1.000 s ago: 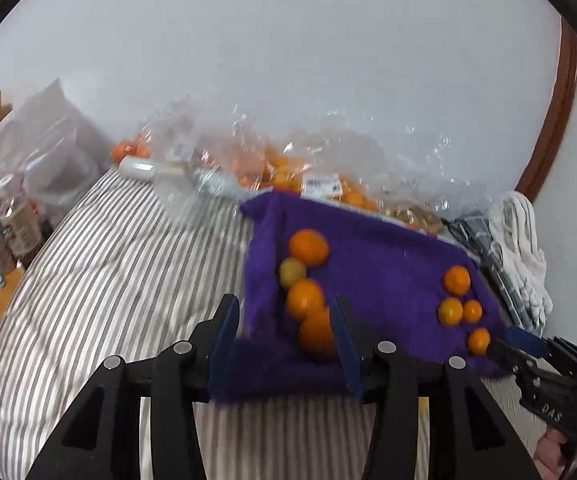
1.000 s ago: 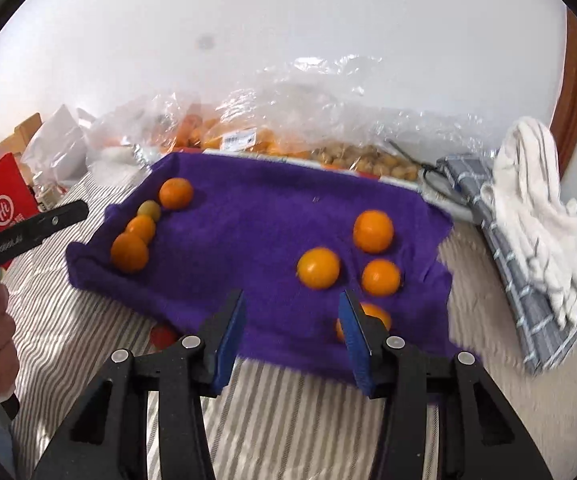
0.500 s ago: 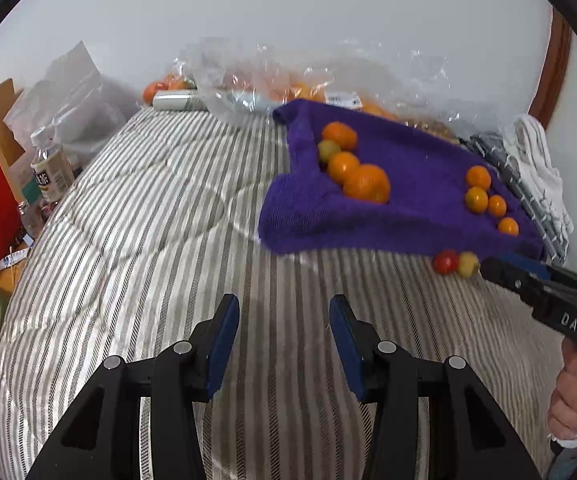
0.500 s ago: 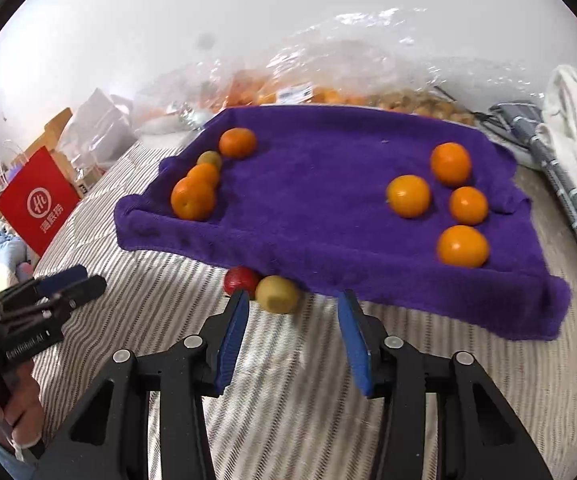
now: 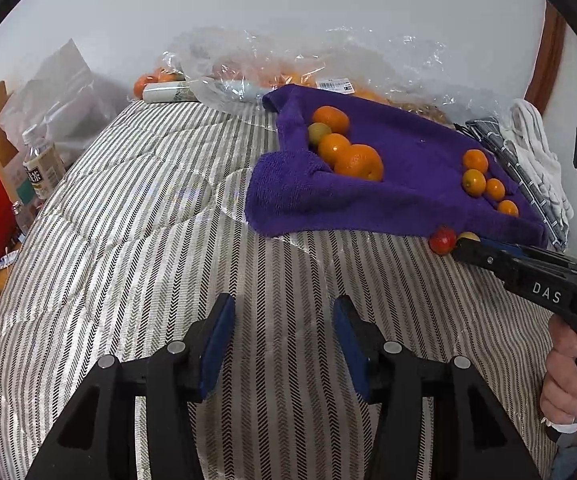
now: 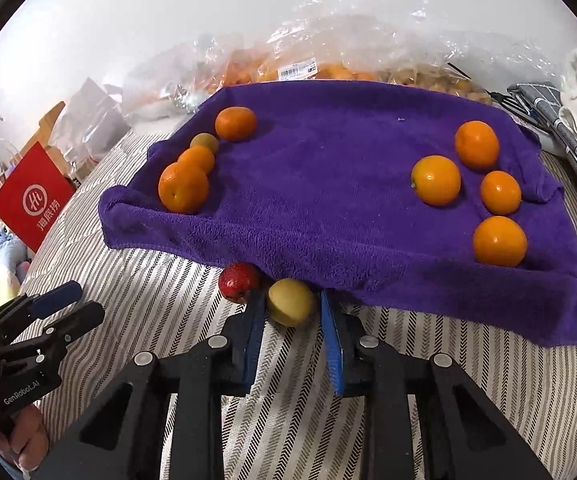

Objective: Organize fruits
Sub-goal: 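Grasp a yellow-green round fruit from the bed with the right tool, then grasp the red fruit with the left tool while the right tool holds its fruit, then carry both held fruits over the purple towel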

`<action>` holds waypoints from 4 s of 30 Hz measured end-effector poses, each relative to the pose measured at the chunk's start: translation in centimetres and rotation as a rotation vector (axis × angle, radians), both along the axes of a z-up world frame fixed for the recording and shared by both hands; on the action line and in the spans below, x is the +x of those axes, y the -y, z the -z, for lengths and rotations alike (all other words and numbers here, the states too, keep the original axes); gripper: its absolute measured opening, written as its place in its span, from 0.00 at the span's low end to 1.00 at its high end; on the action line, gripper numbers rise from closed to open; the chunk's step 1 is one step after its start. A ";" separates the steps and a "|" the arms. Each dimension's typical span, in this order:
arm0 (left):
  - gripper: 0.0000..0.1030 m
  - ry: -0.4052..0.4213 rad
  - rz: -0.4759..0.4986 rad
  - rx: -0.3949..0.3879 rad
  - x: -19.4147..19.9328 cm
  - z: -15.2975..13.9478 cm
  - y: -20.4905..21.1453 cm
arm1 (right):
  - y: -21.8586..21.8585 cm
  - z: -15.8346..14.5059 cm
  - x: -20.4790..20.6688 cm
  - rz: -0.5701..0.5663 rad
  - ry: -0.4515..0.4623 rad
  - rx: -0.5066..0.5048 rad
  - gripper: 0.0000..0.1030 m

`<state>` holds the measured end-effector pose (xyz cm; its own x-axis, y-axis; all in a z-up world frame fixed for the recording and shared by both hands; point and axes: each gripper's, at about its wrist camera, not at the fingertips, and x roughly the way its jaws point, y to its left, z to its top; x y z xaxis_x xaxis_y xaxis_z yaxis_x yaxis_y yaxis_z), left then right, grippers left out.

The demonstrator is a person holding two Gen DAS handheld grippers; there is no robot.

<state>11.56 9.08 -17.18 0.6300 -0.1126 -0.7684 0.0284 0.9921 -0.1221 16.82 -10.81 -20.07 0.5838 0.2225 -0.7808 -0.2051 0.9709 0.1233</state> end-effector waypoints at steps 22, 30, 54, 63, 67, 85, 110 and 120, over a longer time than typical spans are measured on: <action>0.45 -0.010 0.011 -0.023 -0.4 -0.5 1.1 | 12.7 -0.8 -4.2 0.210 0.083 -0.101 0.27; 0.45 0.028 0.153 -0.009 0.4 -3.1 6.6 | 13.4 -0.4 -4.1 0.210 0.099 -0.102 0.27; 0.22 0.001 0.237 -0.045 5.2 0.2 12.1 | 14.2 -0.1 -4.1 0.205 0.084 -0.054 0.27; 0.22 0.089 0.217 -0.114 4.0 -1.1 10.9 | 14.2 -0.1 -4.0 0.204 0.085 -0.051 0.27; 0.22 0.121 0.214 -0.124 3.7 -1.6 10.7 | 14.2 -0.1 -4.1 0.204 0.086 -0.051 0.27; 0.22 0.201 0.141 -0.133 3.4 -3.4 8.6 | 14.4 -0.2 -4.7 0.206 0.099 -0.008 0.27; 0.22 0.233 0.016 -0.149 3.7 -3.7 5.5 | 14.6 -3.7 -5.6 0.231 0.130 0.012 0.27; 0.22 0.253 -0.022 -0.136 3.7 -4.5 4.3 | 13.7 -6.5 -3.7 0.210 0.175 0.026 0.27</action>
<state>15.23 4.82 -12.69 0.8032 -0.1877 -0.5654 0.0531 0.9678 -0.2459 13.11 -24.47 -13.54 0.7451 0.1012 -0.6592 -0.0204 0.9914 0.1292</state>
